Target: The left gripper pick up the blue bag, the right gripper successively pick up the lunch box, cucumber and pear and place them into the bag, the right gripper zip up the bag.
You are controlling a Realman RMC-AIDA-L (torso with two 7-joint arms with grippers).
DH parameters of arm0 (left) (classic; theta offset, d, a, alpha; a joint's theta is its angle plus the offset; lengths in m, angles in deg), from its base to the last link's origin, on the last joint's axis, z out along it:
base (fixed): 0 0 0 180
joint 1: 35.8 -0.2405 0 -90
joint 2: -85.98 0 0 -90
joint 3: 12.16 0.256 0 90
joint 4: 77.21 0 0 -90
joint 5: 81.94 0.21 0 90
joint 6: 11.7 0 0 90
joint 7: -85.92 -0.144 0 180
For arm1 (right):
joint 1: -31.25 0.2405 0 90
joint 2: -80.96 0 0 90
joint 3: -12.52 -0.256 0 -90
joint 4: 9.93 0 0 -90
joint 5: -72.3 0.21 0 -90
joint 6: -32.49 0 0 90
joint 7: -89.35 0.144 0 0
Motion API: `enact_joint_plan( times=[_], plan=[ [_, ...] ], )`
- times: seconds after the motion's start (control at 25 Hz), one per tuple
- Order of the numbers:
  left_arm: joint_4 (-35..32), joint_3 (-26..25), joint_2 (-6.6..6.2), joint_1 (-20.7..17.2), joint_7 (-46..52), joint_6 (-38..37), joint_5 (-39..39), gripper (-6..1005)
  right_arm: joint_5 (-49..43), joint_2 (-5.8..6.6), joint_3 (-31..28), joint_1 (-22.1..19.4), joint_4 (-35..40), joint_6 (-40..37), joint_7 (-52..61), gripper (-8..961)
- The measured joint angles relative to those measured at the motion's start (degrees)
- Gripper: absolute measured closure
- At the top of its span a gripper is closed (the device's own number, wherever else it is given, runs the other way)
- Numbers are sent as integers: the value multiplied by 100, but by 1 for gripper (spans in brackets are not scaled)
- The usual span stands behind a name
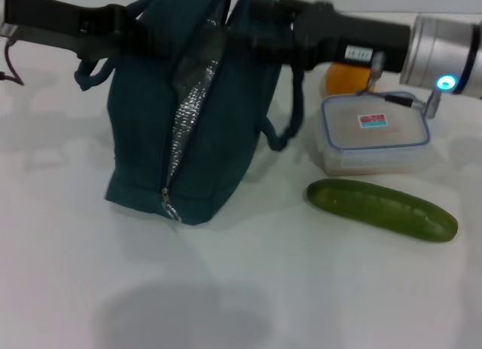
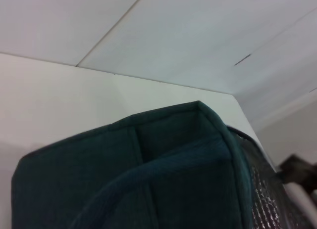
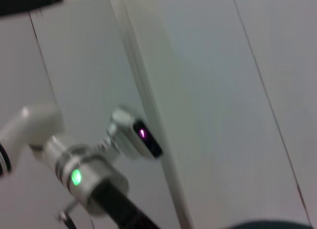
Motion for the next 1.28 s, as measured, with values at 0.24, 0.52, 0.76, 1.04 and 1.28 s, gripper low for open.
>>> enact_joint_plan(
  times=[0.24,0.52,0.76,1.04,1.28],
  plan=[
    [0,4,0,14,1,0,-22,957,3,-1,483,-75,-20,525,-187,135],
    [7,4,66,-5,-20,0,-33,957,8,-1,694,-480,-90,779,-189,136],
    [189,4,142,21,-129,117,-37,957,13,-1,699,-711,-102,819,-190,137],
    [213,3,231,-16,-242,250,-12,957,365,-1,700,-823,-110,791,-247,139],
    [212,4,265,-42,-341,283,7,957,1653,-1,704,-1234,-264,299,-206,140]
  ],
)
